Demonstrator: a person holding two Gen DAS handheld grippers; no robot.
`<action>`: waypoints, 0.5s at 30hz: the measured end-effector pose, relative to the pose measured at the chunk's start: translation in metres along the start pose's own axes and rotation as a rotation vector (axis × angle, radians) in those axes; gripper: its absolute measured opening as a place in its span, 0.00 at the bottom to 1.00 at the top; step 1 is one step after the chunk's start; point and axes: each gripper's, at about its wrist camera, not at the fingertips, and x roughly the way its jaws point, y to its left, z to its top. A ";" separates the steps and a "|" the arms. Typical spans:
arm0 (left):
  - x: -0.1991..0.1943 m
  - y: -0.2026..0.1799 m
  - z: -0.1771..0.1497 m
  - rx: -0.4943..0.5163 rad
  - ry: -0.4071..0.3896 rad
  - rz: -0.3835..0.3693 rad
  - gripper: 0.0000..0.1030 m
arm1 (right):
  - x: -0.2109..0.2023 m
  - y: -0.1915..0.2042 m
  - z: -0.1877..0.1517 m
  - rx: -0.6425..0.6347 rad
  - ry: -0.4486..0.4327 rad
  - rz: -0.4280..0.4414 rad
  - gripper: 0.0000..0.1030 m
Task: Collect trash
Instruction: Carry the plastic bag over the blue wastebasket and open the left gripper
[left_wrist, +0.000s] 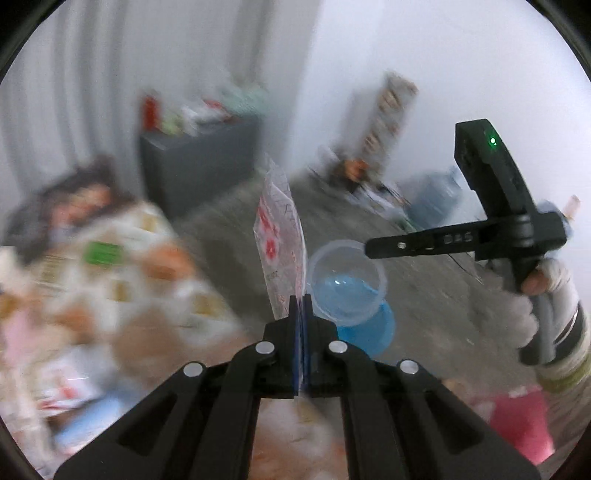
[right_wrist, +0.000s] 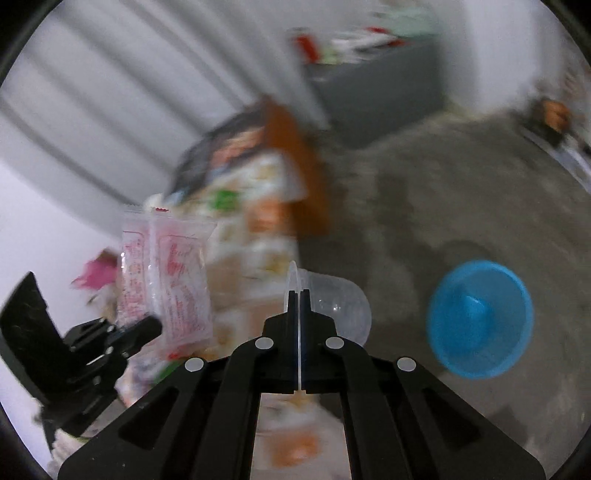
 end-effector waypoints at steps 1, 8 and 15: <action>0.028 -0.013 0.004 -0.006 0.054 -0.038 0.01 | 0.004 -0.027 -0.003 0.050 0.002 -0.025 0.00; 0.181 -0.082 0.016 0.016 0.311 -0.132 0.02 | 0.051 -0.173 -0.028 0.368 0.029 -0.110 0.00; 0.275 -0.137 0.017 0.145 0.330 -0.076 0.33 | 0.106 -0.259 -0.044 0.547 0.027 -0.161 0.35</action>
